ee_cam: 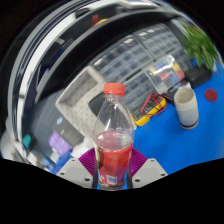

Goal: Pour water

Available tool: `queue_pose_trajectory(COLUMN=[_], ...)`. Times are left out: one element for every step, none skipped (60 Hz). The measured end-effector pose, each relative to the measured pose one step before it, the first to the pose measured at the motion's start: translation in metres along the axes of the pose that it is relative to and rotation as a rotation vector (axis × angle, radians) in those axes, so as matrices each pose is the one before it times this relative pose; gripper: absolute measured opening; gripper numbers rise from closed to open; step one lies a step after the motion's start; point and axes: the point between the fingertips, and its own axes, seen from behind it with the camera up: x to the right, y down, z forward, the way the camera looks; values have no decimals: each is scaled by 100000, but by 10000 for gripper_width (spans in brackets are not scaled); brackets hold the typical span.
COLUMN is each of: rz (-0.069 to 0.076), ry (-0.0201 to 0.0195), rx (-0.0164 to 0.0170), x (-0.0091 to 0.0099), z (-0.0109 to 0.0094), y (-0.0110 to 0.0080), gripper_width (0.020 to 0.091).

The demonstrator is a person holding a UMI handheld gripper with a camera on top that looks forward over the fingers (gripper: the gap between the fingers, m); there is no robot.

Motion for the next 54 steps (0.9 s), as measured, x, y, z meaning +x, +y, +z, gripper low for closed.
queue_pose_trajectory(rz=[4116, 3857, 3503, 3993, 4771, 4833, 4251, 4133, 4208, 4012, 3431, 2791, 2234, 2024, 2179, 2497, 1788, 1753, 1622, 1600, 1701, 2132, 2256, 2066, 1874, 2225, 2141, 2076, 2043, 2059, 2201, 2439, 2523, 2502, 2617, 2595, 2856, 2650, 2415, 2118, 1923, 1767, 1441, 1324, 742, 592, 132, -84, -70, 69, 141, 90, 65, -269], ry=[-331, -513, -383, -801, -374, -583, -745, -726, -589, -424, -454, -554, -558, -389, 242, 501, -628, -239, 15, 119, 12, 381, 260, 138, -8, 292, 89, -143, -229, -158, -120, -79, -73, -112, -65, -99, 316, -84, -210, -286, -212, -160, -25, 224, 294, 567, 87, 35, 91, 37, -39, -54, 100, 136], rx=[158, 486, 160, -10, -721, -567, -359, -421, -611, -488, -277, -91, 156, 63, -294, -810, -693, -443, -344, -198, -176, -159, -166, 166, 417, 537, -40, 225, 438, 459, 212, -132, -234, -106, -16, -128, -512, -299, -42, 9, -248, -267, -102, -161, 74, -171, 160, 86, 0, -45, 9, 112, -27, 259], x=[190, 163, -103, 9, 138, 3, 19, -47, -13, -26, -37, -119, -125, -71, -128, -225, 91, 11, 28, 54, 53, 142, 94, 50, 39, -52, -67, -21, -7, 34, 50, 78, 84, 77, 69, 95, -22, 52, 23, 24, 16, 5, 6, 64, 27, -32, -4, -5, 0, -2, -32, -31, -1, -36], z=[6, 17, -88, 42, 12, 35, 56, 112, 106, 93, 107, 53, 68, 83, 51, -72, 289, 124, 67, 74, 113, 116, 83, 64, 87, -12, -30, 29, 53, 42, 49, 38, 82, 65, 14, 134, -9, 111, 81, 72, 36, 30, 27, -87, 71, 88, 49, 30, 21, 9, -2, 39, -176, 65], y=[-654, -674, -662, -561, -638, -420, -459, -428, -308, -365, -416, -417, -443, -364, -209, -105, -300, -271, -267, -288, -267, -249, -248, -325, -346, -166, -280, -281, -324, -341, -253, -192, -164, -204, -127, -185, -95, -88, -101, -90, -28, -12, -16, 25, -55, -188, -53, -52, -35, -6, -17, -62, 16, -65], gripper_width=[392, 394, 393, 393, 393, 392, 391, 392, 393, 392, 392, 393, 391, 392, 391, 390, 391, 393, 392, 393, 396, 395, 395, 395, 395, 396, 395, 394, 396, 395, 394, 396, 396, 396, 397, 396, 395, 396, 395, 396, 394, 395, 394, 396, 396, 396, 395, 395, 394, 396, 397, 394, 395, 395])
